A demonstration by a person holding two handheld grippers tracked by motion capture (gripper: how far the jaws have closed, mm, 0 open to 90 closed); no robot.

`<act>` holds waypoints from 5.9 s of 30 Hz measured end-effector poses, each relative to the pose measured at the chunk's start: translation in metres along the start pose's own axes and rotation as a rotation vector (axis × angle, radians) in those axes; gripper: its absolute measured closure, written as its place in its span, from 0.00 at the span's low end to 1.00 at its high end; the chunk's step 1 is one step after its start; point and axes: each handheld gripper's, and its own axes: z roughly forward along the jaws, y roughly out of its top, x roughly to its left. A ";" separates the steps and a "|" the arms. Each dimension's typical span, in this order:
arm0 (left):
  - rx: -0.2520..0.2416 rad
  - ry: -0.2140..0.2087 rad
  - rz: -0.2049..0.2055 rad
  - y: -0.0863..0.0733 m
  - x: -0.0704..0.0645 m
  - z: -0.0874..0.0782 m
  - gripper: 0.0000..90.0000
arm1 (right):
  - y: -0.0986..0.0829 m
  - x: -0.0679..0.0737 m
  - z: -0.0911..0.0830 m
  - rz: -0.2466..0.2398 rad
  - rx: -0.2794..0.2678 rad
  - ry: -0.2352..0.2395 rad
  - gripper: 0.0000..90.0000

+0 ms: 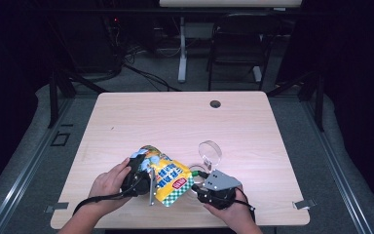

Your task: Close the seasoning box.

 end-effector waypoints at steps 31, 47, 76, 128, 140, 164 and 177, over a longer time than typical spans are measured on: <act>0.016 -0.038 -0.005 -0.001 -0.002 0.005 0.55 | -0.004 0.001 -0.002 -0.002 0.009 -0.007 0.58; 0.040 -0.026 0.032 0.007 0.002 0.003 0.55 | 0.001 0.008 -0.006 -0.027 -0.002 0.020 0.74; 0.076 -0.029 0.115 0.016 0.013 0.002 0.55 | 0.000 0.006 -0.002 -0.007 -0.009 0.000 0.79; 0.122 -0.015 0.198 0.023 0.029 -0.005 0.58 | 0.005 0.025 -0.003 -0.257 0.008 -0.149 1.00; 0.134 -0.012 0.207 0.025 0.028 -0.007 0.58 | 0.003 0.026 -0.002 -0.250 0.005 -0.146 1.00; 0.182 0.023 0.299 0.034 0.030 -0.012 0.58 | 0.001 0.024 -0.001 -0.230 0.001 -0.143 1.00; 0.190 0.045 0.352 0.038 0.032 -0.012 0.58 | -0.001 0.023 0.000 -0.221 0.002 -0.150 1.00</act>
